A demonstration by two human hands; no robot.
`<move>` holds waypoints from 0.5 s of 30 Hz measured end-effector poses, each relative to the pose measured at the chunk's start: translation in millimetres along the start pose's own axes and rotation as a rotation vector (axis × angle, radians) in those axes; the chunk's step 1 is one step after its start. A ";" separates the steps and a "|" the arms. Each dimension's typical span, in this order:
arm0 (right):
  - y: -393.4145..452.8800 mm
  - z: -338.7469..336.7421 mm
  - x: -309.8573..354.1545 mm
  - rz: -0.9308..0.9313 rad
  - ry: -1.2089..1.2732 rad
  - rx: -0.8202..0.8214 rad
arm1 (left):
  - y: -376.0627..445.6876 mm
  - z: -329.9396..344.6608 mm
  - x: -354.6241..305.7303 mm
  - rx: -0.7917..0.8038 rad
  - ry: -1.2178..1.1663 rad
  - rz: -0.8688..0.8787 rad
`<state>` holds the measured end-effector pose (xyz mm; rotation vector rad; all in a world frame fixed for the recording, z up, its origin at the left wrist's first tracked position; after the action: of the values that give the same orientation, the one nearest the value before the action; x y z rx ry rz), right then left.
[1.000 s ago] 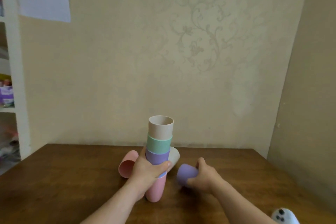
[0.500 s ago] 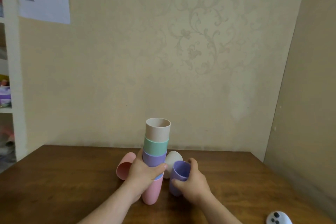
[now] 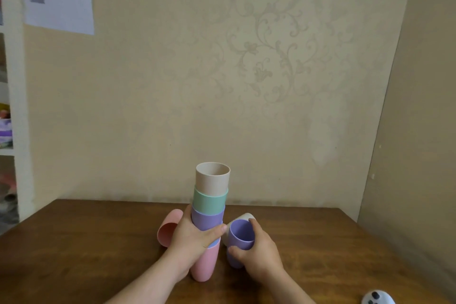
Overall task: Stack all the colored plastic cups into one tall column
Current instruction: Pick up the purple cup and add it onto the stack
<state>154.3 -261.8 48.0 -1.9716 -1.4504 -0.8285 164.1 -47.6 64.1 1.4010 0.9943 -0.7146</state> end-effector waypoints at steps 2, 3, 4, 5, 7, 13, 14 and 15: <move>0.4 1.7 1.3 -0.010 0.007 -0.010 | -1.9 -0.9 -3.1 0.014 0.005 0.011; 1.3 1.8 3.0 -0.024 0.001 -0.020 | -2.7 -0.8 -6.5 0.019 0.010 0.019; 0.1 3.6 4.6 -0.034 -0.011 -0.023 | -3.9 -1.5 -8.0 0.018 0.008 0.019; -0.3 3.9 5.6 -0.038 -0.012 -0.029 | -5.0 -2.3 -13.4 0.009 0.001 0.031; 1.3 1.8 5.4 -0.029 0.008 -0.031 | -2.4 -4.8 -27.5 -0.016 0.009 0.079; 6.0 1.8 2.9 -0.034 0.035 -0.016 | 25.9 -12.5 -61.6 -0.095 -0.049 0.149; 6.4 2.4 2.7 -0.035 0.039 -0.004 | 30.3 -12.5 -66.5 -0.110 -0.047 0.149; 7.0 3.0 3.0 -0.036 0.045 0.004 | 33.9 -11.8 -70.7 -0.125 -0.047 0.153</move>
<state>162.2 -259.6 47.8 -1.9167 -1.4650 -0.8790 161.1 -43.7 143.2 1.3292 0.8698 -0.5605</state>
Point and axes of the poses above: each hand's wrist, its own y-axis towards the middle knuckle, its own z-axis out of the palm, x = y × z, the point moved 10 cm from there along y, towards the middle knuckle, and after that the axes turned 14 degrees about z, right-handed, at the moved point
